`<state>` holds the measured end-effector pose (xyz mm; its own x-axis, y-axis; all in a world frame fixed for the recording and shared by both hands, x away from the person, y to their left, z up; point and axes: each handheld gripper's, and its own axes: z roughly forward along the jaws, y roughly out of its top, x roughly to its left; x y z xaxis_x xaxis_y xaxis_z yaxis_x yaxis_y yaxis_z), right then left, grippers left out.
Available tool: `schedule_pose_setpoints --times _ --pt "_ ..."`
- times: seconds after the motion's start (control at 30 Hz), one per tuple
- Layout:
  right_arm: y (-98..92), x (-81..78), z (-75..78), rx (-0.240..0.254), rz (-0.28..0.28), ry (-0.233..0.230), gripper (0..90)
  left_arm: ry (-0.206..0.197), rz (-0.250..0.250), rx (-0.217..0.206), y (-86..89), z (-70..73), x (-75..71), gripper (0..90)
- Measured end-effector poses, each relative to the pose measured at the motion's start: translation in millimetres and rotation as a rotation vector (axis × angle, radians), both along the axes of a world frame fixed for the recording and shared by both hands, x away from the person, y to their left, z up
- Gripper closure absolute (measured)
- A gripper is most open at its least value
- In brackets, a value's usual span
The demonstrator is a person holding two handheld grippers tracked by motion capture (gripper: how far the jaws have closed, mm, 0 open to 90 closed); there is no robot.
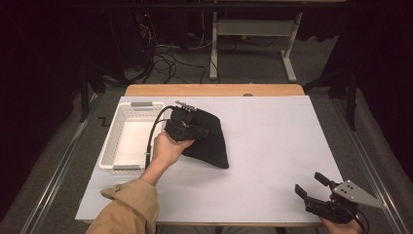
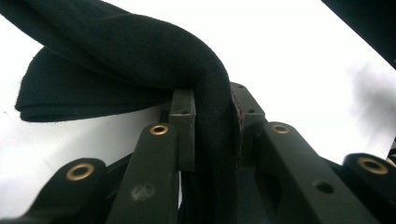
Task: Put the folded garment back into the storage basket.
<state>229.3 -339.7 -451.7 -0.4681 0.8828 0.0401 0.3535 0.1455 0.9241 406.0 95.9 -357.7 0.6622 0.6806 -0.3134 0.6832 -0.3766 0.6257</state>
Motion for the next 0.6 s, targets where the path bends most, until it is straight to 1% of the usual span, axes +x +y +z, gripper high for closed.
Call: schedule_pose_setpoints --times 0.17,0.27,0.37,0.6 --pt "0.3 0.5 -0.2 -0.005 0.001 0.000 18.3 -0.009 0.008 0.001 10.2 3.4 -0.8 72.0" --pt "0.1 0.5 -0.2 -0.006 0.000 -0.002 18.4 -0.012 0.012 0.000 13.1 4.2 -1.0 71.9" --pt "0.5 0.4 -0.1 -0.007 0.000 0.003 18.4 -0.019 0.022 -0.010 18.7 6.7 -2.6 71.9" --pt "0.1 0.6 -0.3 -0.008 -0.002 0.001 18.4 -0.025 0.025 -0.001 27.4 10.1 -4.0 71.9"
